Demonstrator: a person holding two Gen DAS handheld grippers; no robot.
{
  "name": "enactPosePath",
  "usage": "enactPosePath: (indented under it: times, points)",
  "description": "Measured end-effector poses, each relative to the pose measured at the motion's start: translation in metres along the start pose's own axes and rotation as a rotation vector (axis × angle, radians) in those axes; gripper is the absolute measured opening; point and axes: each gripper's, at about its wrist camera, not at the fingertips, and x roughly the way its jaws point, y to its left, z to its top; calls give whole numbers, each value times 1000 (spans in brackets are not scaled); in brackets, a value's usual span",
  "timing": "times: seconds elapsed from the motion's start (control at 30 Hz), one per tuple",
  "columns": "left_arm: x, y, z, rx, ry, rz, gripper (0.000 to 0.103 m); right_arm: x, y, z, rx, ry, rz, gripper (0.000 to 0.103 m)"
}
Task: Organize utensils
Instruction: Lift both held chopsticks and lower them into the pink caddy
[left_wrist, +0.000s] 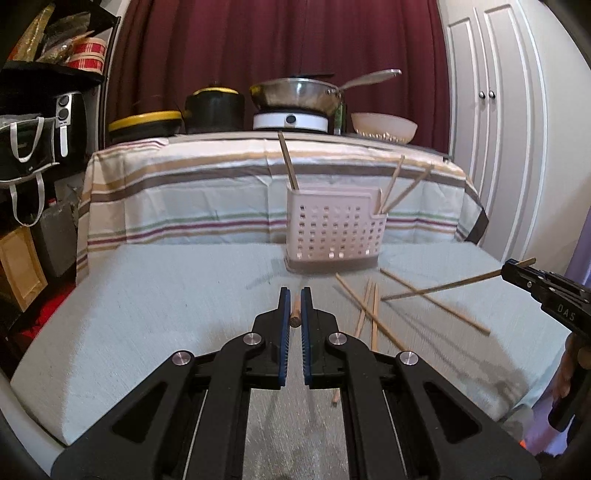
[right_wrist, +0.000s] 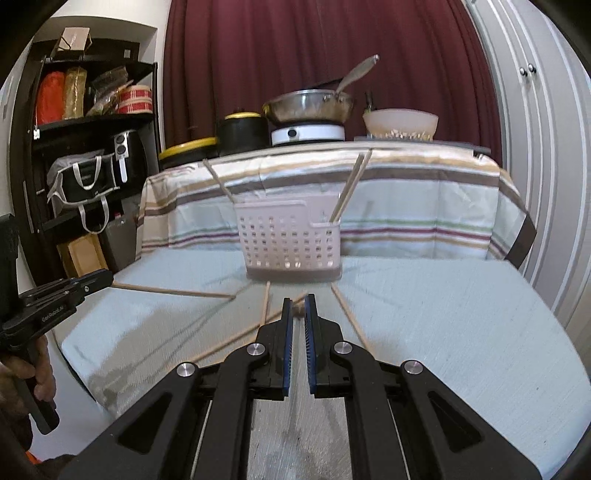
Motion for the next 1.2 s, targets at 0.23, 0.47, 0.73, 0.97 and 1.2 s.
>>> enactPosePath:
  times: [0.23, 0.47, 0.73, 0.97, 1.2]
  points:
    - [-8, 4, 26, -7, -20, -2, 6, -6, -3, 23, 13, -41, 14, 7]
    - [3, 6, 54, 14, 3, -16, 6, 4, -4, 44, -7, -52, 22, 7]
    - [25, 7, 79, 28, 21, -36, 6, 27, -7, 62, -12, -50, 35, 7]
    - [41, 8, 98, 31, 7, -48, 6, 43, -10, 76, -8, -58, 43, 7]
    - [48, 7, 121, 36, 5, -77, 6, 45, -14, 96, -4, -90, 51, 7]
